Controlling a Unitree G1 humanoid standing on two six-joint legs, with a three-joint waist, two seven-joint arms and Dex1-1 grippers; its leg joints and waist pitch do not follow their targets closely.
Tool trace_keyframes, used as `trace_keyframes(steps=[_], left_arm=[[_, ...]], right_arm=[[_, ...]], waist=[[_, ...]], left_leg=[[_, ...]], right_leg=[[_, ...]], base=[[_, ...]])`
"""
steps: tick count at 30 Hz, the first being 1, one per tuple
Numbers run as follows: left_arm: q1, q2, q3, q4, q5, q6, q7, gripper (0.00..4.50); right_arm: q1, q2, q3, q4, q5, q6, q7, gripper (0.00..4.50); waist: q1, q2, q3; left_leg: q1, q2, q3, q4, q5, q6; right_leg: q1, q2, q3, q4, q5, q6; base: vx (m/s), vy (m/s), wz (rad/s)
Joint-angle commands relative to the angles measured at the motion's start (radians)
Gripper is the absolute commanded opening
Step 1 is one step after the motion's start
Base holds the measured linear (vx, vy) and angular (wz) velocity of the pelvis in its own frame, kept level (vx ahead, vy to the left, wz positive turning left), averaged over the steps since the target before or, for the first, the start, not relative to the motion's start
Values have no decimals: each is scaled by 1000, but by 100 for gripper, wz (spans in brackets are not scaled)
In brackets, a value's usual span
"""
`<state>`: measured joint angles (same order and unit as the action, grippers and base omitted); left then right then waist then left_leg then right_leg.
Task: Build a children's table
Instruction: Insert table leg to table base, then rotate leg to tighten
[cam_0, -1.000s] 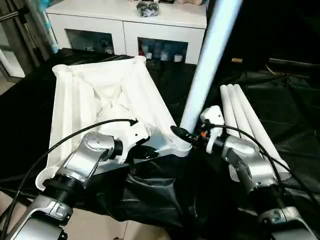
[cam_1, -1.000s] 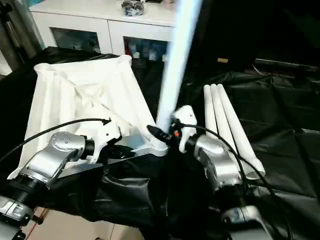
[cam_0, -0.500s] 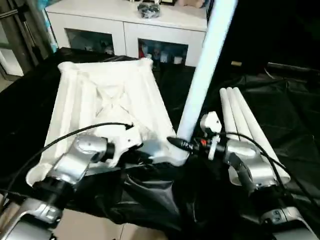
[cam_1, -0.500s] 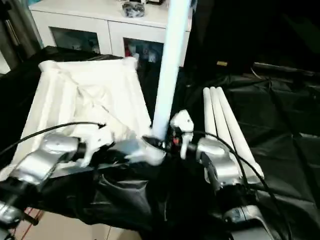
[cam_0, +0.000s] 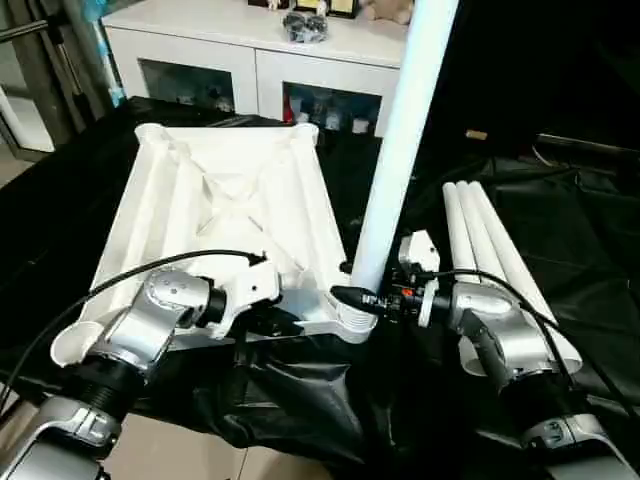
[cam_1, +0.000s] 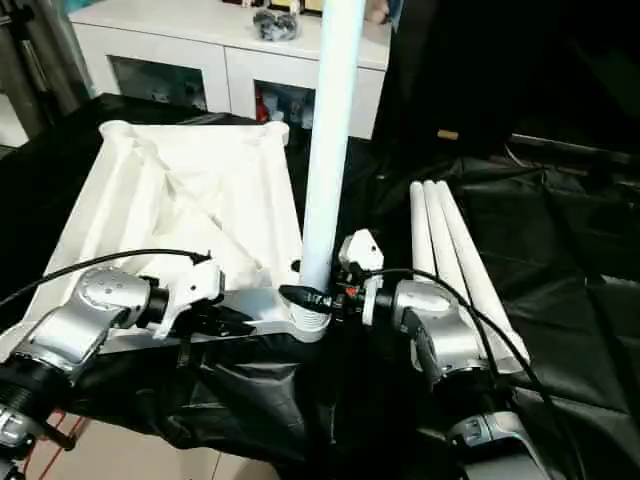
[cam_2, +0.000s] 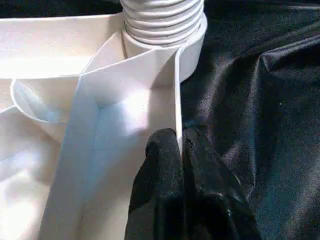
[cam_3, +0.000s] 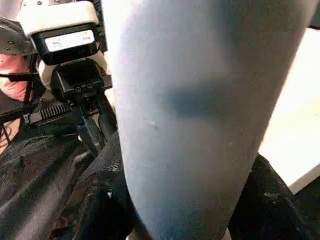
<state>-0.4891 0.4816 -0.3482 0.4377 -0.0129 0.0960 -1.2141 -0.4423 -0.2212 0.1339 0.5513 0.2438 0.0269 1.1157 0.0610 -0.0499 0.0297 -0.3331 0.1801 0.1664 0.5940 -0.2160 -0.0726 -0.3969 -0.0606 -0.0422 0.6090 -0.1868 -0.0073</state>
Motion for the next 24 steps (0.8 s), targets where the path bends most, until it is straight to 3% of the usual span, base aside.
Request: trace_keyframes(steps=[1,2,6,12,15,17,21,24], left_arm=[[-11,-29,-21,-4,6,-2,23,0],[-12,-30,-20,-3,8,-3,28,0],[-18,-39,-8,10,14,-5,42,0],[-27,-44,-2,22,18,-6,51,0],[-33,-47,-1,29,19,-7,51,0],[-34,-49,2,33,21,-8,49,0],[-43,-57,5,41,27,5,63,0],[-51,-68,7,48,34,20,84,0]], right_arm=[[54,23,67,54,-28,40,10,191],[57,24,66,53,-29,36,3,191],[59,35,44,67,-36,12,-41,191],[62,41,33,81,-54,-11,-69,191],[61,38,42,90,-65,-17,-67,191],[60,37,44,96,-66,-20,-68,191],[42,42,33,128,-89,-30,-131,191],[21,51,16,168,-102,-44,-196,191]], waist=[[-2,13,-28],[-2,17,-28],[-3,17,-26],[-7,20,-20],[-8,27,-20],[-9,28,-22],[-12,30,-22],[-16,29,-20]], left_leg=[[-2,53,-19,-95,-332,-7],[-2,53,-19,-95,-338,-8],[-1,53,-20,-97,-357,-11],[4,51,-29,-100,-432,-16],[4,52,-30,-101,-442,-14],[1,53,-30,-105,-431,-13],[1,53,-26,-106,-426,-16],[1,52,-28,-106,-436,-23]], right_leg=[[26,-83,50,-93,-427,-173],[26,-83,50,-94,-429,-174],[23,-83,50,-97,-445,-171],[13,-86,47,-115,-609,-114],[11,-85,47,-117,-599,-114],[17,-85,46,-113,-559,-125],[15,-83,47,-110,-510,-149],[15,-85,46,-112,-540,-144]], base=[[0,0,0],[0,0,0],[0,0,0],[0,0,0],[0,0,0],[0,0,0],[0,0,0],[0,0,0]])
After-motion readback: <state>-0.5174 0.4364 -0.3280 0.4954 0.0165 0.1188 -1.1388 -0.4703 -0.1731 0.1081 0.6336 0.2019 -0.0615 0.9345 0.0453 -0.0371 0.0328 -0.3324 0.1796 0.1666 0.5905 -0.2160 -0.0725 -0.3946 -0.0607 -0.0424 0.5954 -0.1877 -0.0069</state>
